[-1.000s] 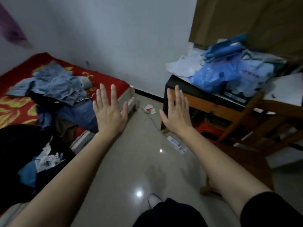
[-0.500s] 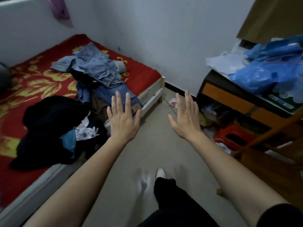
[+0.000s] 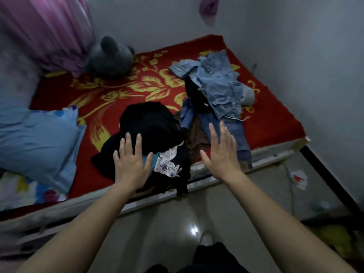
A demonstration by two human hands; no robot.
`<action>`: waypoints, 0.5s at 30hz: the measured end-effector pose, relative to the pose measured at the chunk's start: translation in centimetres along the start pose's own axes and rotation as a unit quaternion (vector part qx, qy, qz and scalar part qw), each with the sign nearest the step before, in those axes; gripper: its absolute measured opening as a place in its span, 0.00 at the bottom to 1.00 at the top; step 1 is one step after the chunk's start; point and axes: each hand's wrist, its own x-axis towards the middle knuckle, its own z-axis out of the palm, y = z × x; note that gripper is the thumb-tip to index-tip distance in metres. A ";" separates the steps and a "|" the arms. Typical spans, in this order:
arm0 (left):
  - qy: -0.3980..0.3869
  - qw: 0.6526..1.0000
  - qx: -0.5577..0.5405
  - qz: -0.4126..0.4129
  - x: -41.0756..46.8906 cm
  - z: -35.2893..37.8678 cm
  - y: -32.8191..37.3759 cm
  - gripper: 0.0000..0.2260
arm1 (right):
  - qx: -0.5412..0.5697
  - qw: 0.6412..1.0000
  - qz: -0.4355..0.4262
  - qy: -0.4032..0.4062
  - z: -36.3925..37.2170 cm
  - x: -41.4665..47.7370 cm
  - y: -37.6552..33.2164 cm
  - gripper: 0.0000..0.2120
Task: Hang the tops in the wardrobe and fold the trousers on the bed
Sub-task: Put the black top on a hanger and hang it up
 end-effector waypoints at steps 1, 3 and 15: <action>-0.004 1.000 0.002 -0.022 0.9 0.4 -0.8 0.32 | -0.002 1.000 -0.018 -0.012 0.8 1.9 -0.3 0.42; -0.020 0.998 0.003 -0.059 2.2 1.3 -2.1 0.32 | -0.004 0.998 -0.038 -0.039 2.6 5.2 -1.1 0.42; -0.198 0.977 -0.011 -0.080 12.8 13.9 -9.7 0.33 | 0.036 0.966 0.081 -0.244 19.1 15.0 -3.5 0.44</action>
